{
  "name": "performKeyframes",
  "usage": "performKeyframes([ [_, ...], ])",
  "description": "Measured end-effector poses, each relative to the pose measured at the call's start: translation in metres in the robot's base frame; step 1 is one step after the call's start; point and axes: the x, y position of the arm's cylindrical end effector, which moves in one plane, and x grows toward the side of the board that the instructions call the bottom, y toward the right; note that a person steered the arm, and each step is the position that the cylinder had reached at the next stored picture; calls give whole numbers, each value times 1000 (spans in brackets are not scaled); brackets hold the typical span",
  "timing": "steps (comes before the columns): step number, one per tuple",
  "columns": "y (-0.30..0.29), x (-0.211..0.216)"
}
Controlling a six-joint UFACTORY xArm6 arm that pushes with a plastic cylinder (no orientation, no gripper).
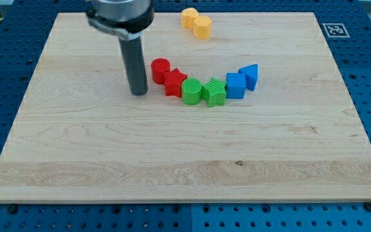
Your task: Slightly push the blue triangle towards top right of the blue cube
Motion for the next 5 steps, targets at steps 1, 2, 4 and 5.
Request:
performKeyframes([
  [1,5,39],
  [2,31,80],
  [4,131,109],
  [5,199,128],
])
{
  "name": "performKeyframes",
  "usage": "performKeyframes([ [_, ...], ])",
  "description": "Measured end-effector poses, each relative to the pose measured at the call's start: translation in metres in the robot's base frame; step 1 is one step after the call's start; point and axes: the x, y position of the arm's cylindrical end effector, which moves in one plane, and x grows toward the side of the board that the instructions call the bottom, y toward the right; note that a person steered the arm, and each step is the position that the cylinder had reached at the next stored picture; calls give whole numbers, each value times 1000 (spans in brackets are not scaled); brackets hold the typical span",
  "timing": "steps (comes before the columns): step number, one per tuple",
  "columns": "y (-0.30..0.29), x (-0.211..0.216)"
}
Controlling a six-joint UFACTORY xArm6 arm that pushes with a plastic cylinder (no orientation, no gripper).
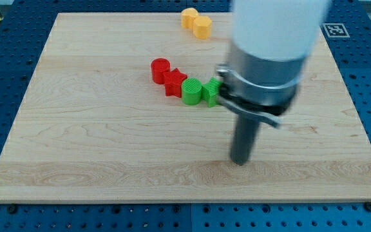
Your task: Slightly push the blue triangle towards top right of the blue cube
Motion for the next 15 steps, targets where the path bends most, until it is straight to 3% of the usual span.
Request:
performKeyframes([
  [2,127,-6],
  [3,173,-35],
  [4,179,-88],
  [5,166,-130],
  [6,137,-142],
  [10,67,-155],
  [15,52,-194],
])
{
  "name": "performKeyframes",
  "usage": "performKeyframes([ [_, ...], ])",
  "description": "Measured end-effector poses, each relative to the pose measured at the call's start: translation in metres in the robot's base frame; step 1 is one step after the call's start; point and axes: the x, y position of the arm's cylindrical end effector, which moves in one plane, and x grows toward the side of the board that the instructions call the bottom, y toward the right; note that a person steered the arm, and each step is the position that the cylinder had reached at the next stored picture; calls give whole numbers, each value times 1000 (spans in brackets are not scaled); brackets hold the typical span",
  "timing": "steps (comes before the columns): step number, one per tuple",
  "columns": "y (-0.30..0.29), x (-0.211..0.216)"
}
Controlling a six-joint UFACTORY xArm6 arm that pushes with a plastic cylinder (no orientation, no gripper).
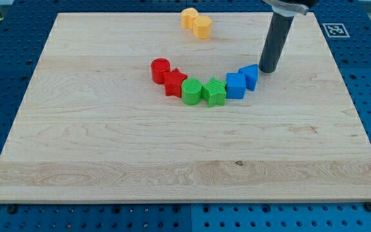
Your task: Slightly push the blue triangle towards top right of the blue cube
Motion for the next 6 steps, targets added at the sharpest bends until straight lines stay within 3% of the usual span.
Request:
performKeyframes([
  [1,46,24],
  [2,30,53],
  [6,-13,41],
])
